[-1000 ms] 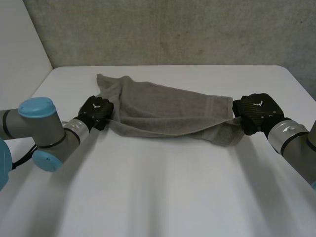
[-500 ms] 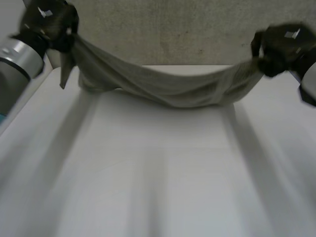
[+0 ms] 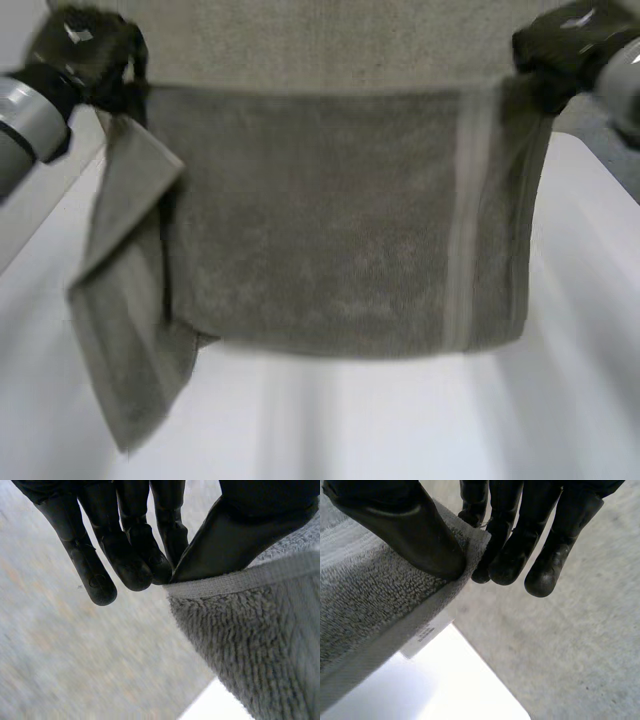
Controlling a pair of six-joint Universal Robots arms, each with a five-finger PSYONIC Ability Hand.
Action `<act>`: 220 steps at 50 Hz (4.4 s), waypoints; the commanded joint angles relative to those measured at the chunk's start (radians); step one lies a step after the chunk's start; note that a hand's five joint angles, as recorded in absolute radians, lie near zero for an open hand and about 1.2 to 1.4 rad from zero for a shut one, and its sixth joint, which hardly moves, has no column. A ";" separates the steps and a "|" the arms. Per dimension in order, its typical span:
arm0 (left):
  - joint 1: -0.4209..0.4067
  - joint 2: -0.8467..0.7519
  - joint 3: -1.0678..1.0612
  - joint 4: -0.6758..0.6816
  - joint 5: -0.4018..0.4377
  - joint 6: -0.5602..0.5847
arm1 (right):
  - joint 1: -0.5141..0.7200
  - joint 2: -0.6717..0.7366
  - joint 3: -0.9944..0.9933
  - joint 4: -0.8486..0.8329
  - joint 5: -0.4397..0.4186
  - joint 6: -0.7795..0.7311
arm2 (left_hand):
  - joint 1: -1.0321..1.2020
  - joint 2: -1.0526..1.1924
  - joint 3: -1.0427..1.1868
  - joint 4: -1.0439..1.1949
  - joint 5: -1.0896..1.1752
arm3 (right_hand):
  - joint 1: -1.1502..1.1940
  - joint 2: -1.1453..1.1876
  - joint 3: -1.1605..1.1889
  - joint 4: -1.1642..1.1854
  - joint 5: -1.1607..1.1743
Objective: Fold the towel.
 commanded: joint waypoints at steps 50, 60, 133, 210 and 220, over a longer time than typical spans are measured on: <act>-0.001 -0.334 -0.344 0.497 -0.017 0.199 | 0.033 0.038 0.782 -0.755 -0.030 0.056 | 0.127 0.051 0.051 0.036 0.083 | 0.066 0.069 0.069 0.058 0.055; -0.001 -0.357 -0.341 0.512 -0.034 0.238 | -0.031 -0.028 0.840 -0.782 -0.030 0.081 | 0.025 -0.051 -0.050 -0.065 -0.019 | 0.066 0.069 0.069 0.058 0.055; 0.284 0.328 -0.758 0.182 0.253 0.215 | -0.282 -0.368 0.917 -0.341 -0.112 -0.076 | 0.127 0.051 0.051 0.036 0.083 | 0.066 0.069 0.069 0.058 0.055; -0.027 -0.565 0.283 0.078 -0.190 -0.117 | -0.040 0.427 -0.033 -0.347 0.134 0.024 | -1.050 -1.126 -1.126 -1.141 -1.094 | -1.156 -1.153 -1.152 -1.163 -1.166; -0.016 -0.267 -0.139 0.128 -0.178 -0.115 | -0.055 0.179 0.392 -0.417 0.120 0.042 | -1.033 -1.109 -1.108 -1.123 -1.077 | -1.156 -1.153 -1.152 -1.163 -1.166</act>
